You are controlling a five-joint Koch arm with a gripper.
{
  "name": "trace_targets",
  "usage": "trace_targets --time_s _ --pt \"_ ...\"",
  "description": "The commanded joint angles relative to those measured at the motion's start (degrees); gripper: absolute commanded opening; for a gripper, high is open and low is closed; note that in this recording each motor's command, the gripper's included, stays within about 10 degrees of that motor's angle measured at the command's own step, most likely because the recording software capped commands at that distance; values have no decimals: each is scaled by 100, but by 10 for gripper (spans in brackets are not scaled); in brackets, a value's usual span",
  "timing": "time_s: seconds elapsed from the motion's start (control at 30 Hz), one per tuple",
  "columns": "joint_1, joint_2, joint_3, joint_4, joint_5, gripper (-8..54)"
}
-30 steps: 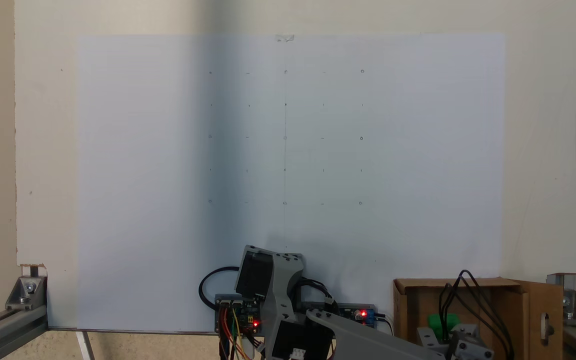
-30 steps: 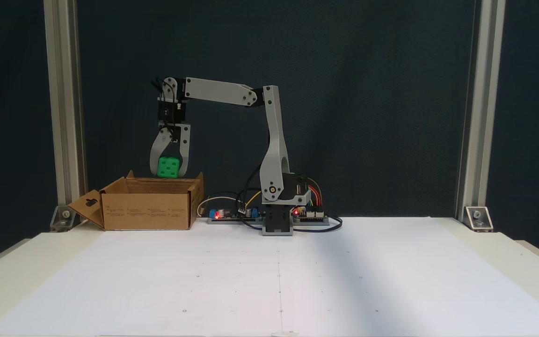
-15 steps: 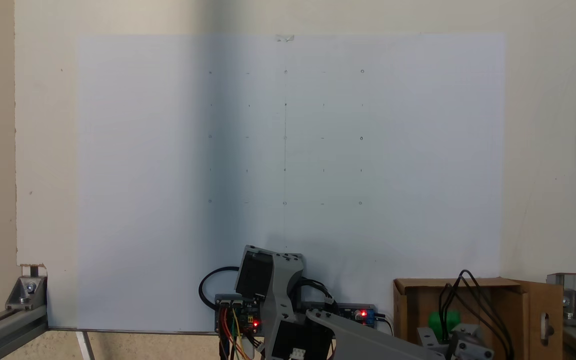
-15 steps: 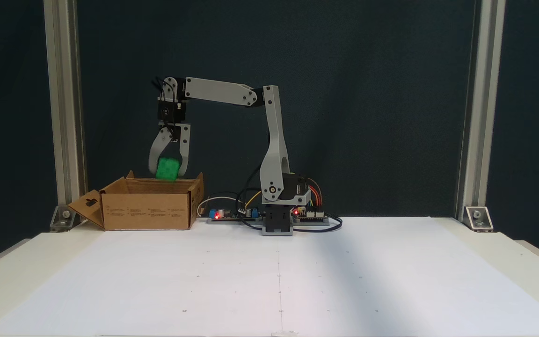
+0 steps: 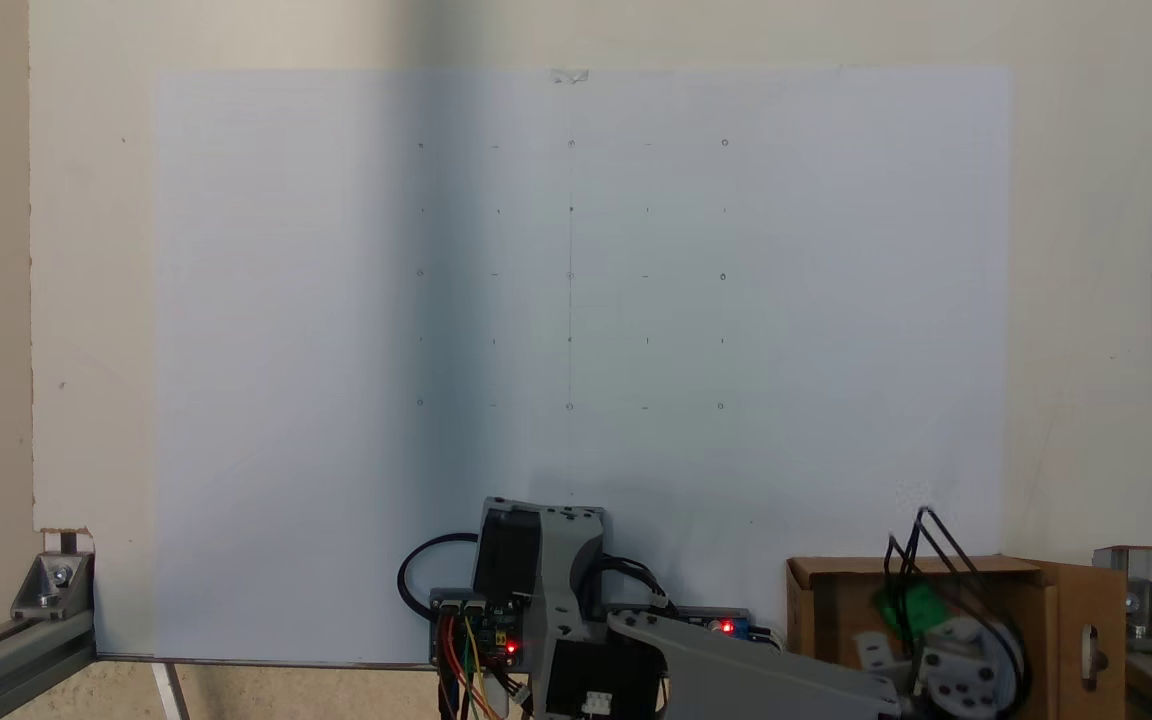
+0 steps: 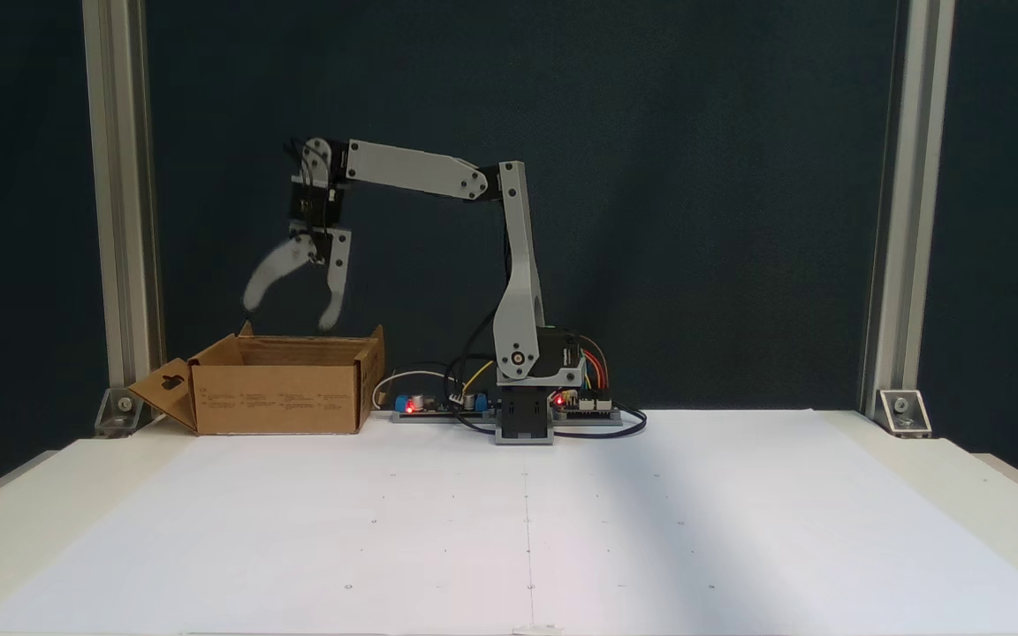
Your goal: Grasp a green dice and put it in the bin.
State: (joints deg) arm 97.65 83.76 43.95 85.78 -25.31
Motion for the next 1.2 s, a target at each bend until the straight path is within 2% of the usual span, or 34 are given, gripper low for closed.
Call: trace_targets --time_s 0.0,0.2,0.57,1.17 --pt "-378 334 -422 -26 44 431" --pt "-1582 457 -1002 -44 756 432" --pt "-4465 773 -1011 -53 1389 439" --pt "-9070 712 -1011 -984 1617 454"
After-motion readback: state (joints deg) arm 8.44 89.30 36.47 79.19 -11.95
